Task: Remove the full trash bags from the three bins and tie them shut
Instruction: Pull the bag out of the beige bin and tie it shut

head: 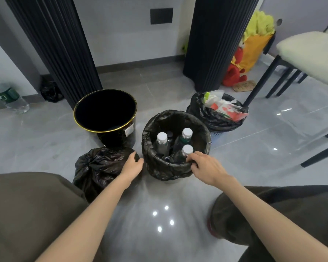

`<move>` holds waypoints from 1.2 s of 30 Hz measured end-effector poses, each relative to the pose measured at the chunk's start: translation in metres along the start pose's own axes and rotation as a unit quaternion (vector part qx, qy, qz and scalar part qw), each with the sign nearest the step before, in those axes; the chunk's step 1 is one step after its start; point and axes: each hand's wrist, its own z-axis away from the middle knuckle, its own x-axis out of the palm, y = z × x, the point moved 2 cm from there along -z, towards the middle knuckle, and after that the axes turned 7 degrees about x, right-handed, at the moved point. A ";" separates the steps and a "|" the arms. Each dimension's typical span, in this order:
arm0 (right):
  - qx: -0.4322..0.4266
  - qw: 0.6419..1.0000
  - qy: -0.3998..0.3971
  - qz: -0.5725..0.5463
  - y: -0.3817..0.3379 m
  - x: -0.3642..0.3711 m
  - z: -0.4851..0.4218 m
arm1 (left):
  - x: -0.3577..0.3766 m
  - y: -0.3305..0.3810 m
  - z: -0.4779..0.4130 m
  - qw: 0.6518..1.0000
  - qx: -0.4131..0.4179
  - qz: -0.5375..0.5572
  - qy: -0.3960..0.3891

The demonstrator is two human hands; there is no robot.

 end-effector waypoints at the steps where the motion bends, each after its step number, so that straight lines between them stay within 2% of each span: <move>1: 0.002 0.999 0.039 -0.001 0.002 -0.002 0.003 | 0.002 -0.001 0.000 1.000 -0.005 0.013 -0.004; 4: 0.038 0.985 0.158 -0.059 0.009 -0.002 0.005 | 0.010 -0.002 0.001 0.997 -0.025 0.066 -0.024; 7: 0.159 0.951 0.185 -0.188 0.020 0.005 -0.003 | 0.016 -0.003 -0.004 0.987 -0.042 0.153 -0.031; 9: 0.257 0.895 0.126 -0.342 0.025 0.012 -0.012 | 0.018 -0.003 -0.008 0.978 -0.051 0.201 -0.029; 12: 0.349 0.748 0.003 -0.565 0.029 0.028 -0.023 | 0.019 0.000 -0.012 0.962 -0.062 0.266 -0.021; 13: 0.356 0.716 -0.027 -0.601 0.028 0.030 -0.024 | 0.018 0.000 -0.013 0.957 -0.063 0.281 -0.021; 15: 0.354 0.684 -0.048 -0.636 0.028 0.032 -0.024 | 0.017 -0.002 -0.017 0.949 -0.066 0.306 -0.025; 19: 0.376 0.612 0.003 -0.696 0.032 0.029 -0.027 | 0.013 -0.003 -0.019 0.942 -0.072 0.328 -0.019; 21: 0.387 0.590 0.014 -0.708 0.034 0.026 -0.027 | 0.012 0.000 -0.017 0.948 -0.072 0.310 -0.006; 24: 0.420 0.578 0.040 -0.698 0.038 0.024 -0.023 | 0.008 0.004 -0.015 0.967 -0.055 0.245 0.035; 27: 0.428 0.587 0.083 -0.682 0.040 0.019 -0.016 | 0.001 0.011 -0.008 0.971 -0.043 0.223 0.078; 28: 0.423 0.600 0.100 -0.672 0.041 0.017 -0.017 | -0.001 0.014 -0.006 0.970 -0.038 0.226 0.086; 31: 0.395 0.671 0.129 -0.614 0.035 0.003 -0.023 | -0.007 0.031 0.002 0.959 -0.006 0.271 0.083; 33: 0.378 0.712 0.141 -0.574 0.028 -0.004 -0.027 | -0.011 0.044 0.006 0.966 0.026 0.246 0.080; 36: 0.375 0.739 0.170 -0.533 0.018 -0.011 -0.029 | -0.015 0.060 0.007 0.975 0.059 0.188 0.104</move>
